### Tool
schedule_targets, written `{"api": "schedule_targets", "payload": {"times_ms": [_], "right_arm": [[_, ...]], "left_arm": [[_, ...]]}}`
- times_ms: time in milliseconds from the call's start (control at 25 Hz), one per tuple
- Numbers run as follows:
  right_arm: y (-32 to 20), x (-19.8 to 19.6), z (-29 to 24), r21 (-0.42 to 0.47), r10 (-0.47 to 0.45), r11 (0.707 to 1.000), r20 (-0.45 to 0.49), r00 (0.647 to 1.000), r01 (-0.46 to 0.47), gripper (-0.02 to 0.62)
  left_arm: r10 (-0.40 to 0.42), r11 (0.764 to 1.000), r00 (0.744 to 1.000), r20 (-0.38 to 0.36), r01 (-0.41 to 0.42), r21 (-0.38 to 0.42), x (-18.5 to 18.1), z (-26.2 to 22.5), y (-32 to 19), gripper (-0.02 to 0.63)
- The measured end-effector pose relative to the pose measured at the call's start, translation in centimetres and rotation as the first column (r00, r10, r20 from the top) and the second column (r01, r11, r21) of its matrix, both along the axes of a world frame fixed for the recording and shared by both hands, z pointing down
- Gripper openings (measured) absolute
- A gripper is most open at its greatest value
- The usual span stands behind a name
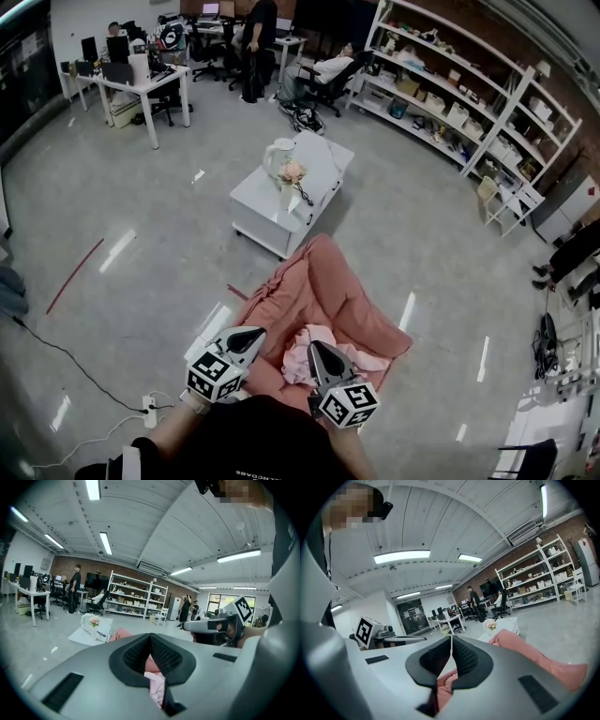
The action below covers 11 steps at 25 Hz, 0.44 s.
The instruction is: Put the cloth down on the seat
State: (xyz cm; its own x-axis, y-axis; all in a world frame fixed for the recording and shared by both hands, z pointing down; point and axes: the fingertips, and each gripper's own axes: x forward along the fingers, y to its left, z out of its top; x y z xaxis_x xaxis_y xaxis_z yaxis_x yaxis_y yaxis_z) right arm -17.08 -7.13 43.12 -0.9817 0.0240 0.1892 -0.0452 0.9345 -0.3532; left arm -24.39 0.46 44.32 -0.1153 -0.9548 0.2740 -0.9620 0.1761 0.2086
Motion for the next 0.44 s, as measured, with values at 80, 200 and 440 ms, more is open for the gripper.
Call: {"api": "schedule_targets", "payload": {"times_ms": [80,200,440], "right_arm": [[-0.2,-0.1,0.6,0.000,0.004,1.000,0.000,1.000,-0.004,0.032],[-0.1,0.2,0.8,0.001,0.014,1.000,-0.001,1.000,-0.014,0.032],[-1.1,2.0,1.9,0.001,0.024,1.000,-0.001,1.000,-0.024,0.032]], "left_arm": [[0.002,1.000,1.000,0.005,-0.002,-0.003,-0.2,0.7,-0.2,0.015],[0.005,1.000,1.000,0.006,-0.005,-0.003,0.0,0.8,0.0,0.015],[0.006,1.000,1.000,0.003,-0.006,-0.003,1.7,1.9,-0.7,0.015]]}}
